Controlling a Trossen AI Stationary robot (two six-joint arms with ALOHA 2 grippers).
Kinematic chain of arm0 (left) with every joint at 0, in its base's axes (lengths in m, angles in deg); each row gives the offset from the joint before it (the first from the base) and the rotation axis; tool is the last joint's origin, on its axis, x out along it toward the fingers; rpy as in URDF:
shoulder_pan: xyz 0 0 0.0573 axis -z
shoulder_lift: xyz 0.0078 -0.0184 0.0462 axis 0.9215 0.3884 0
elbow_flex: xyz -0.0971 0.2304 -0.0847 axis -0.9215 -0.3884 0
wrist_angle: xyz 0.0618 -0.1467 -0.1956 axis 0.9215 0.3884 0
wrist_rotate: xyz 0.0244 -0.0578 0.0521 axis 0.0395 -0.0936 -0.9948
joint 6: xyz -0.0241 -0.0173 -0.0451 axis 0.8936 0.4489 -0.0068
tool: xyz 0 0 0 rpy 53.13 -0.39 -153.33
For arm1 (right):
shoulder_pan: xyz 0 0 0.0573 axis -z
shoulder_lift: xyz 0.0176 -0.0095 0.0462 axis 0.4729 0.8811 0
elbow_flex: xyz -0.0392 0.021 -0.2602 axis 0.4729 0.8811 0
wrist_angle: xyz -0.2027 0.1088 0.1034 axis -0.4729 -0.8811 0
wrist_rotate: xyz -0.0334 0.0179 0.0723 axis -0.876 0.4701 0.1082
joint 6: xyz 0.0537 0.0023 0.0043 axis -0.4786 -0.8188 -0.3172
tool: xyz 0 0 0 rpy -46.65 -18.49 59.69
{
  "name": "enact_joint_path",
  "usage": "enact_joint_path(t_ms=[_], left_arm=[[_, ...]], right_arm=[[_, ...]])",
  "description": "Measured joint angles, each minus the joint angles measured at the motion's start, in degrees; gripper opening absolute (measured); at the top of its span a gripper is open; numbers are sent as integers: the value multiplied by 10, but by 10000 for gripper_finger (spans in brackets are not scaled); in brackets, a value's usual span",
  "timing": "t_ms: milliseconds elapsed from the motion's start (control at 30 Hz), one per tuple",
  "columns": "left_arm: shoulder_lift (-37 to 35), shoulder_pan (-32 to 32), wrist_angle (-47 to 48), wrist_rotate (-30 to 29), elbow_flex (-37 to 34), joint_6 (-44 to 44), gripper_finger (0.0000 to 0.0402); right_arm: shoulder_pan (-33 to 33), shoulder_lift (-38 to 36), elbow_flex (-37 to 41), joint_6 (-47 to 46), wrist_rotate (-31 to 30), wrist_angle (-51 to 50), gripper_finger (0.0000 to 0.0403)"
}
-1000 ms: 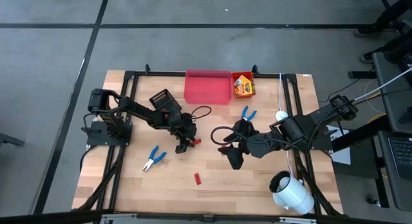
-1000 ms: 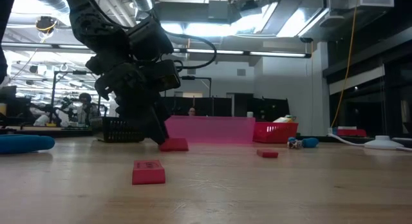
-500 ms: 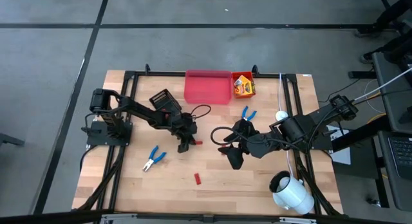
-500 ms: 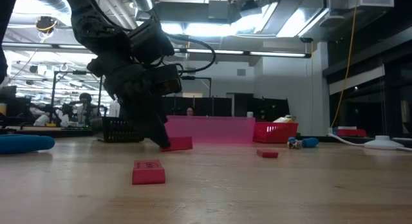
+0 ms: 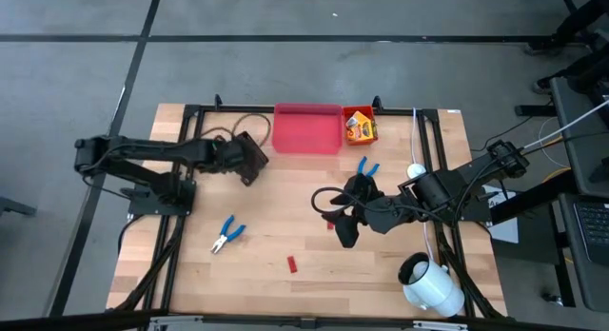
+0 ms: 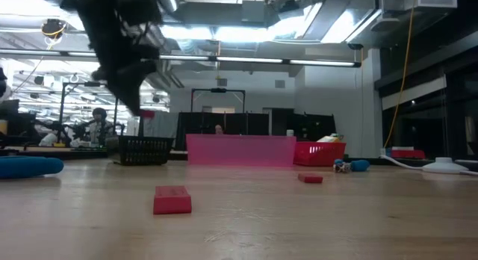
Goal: Pick & Place School Supplies
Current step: Put the red eraser into the black bin
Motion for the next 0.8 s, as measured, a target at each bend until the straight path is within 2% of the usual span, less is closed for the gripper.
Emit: enact_joint_path(t_ms=[100,167,267,333,500,600,667,767,800], left_arm=[[1,-50,-19,49,-28,17,13],[0,-79,-78,73,-43,8,13],[5,-127,-125,159,-62,-38,25],[7,-145,-146,197,-63,-52,60],[1,-172,-152,198,-62,-57,179],[1,-176,-159,219,-62,-63,230],[1,-170,-214,294,-63,-110,245],[-5,-137,-351,491,-62,-161,245],[-5,-117,-394,529,-61,-170,241]], right_arm=[[3,0,0,13,-5,4,234],[4,0,0,20,-4,4,228],[4,-2,0,26,0,9,223],[4,-4,0,30,7,14,223],[4,-6,0,26,1,26,233],[4,-7,0,24,-5,26,236],[4,-7,0,24,-6,26,237],[4,-7,0,22,-6,26,237],[4,-7,0,22,-6,26,237]])
